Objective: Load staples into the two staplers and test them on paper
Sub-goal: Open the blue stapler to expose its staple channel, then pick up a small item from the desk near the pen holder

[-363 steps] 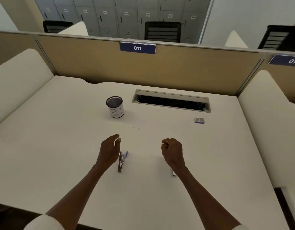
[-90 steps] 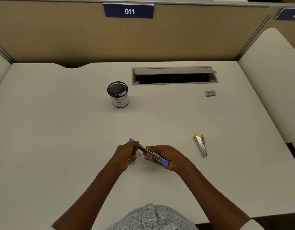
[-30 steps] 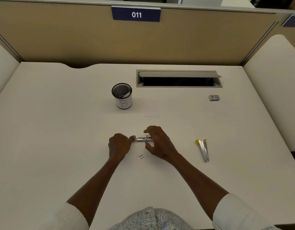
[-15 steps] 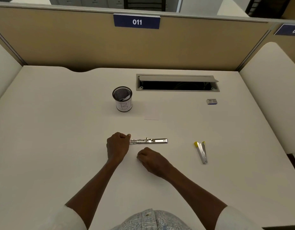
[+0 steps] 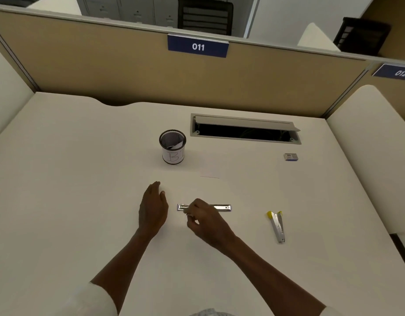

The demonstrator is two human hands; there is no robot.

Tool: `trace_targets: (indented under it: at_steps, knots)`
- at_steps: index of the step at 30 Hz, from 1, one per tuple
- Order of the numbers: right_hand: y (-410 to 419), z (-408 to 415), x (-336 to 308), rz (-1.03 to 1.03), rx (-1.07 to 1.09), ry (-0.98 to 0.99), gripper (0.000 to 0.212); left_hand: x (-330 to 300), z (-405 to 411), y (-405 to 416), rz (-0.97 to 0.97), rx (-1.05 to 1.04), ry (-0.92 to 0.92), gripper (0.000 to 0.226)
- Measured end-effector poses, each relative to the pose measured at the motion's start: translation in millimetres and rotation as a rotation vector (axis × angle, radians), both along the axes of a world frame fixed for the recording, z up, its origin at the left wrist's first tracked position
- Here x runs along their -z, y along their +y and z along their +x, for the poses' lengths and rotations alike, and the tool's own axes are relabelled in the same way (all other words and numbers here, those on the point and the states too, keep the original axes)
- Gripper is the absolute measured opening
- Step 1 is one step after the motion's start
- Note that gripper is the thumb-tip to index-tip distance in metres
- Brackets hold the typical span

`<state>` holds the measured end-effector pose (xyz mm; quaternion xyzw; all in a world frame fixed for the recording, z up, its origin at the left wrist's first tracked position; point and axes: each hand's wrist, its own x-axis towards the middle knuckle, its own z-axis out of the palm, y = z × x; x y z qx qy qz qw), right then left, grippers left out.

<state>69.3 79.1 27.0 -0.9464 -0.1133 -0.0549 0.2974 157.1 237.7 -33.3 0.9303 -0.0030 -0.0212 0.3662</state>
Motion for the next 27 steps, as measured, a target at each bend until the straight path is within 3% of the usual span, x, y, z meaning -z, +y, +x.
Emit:
trace_targets:
  at_steps: [7, 11, 27]
  knots:
    - [-7.5, 76.9, -50.8, 0.167, 0.203, -0.071, 0.019, 22.8, 21.8, 25.3, 0.134, 0.048, -0.012, 0.051]
    - [-9.6, 129.8, -72.7, 0.076, 0.262, -0.096, 0.007, 33.1, 29.3, 34.9, 0.180, 0.075, -0.048, 0.051]
    - [6.4, 220.2, -56.5, -0.118, 0.226, 0.035, 0.018, 39.0, 29.0, 33.2, 0.182, 0.061, -0.139, 0.057]
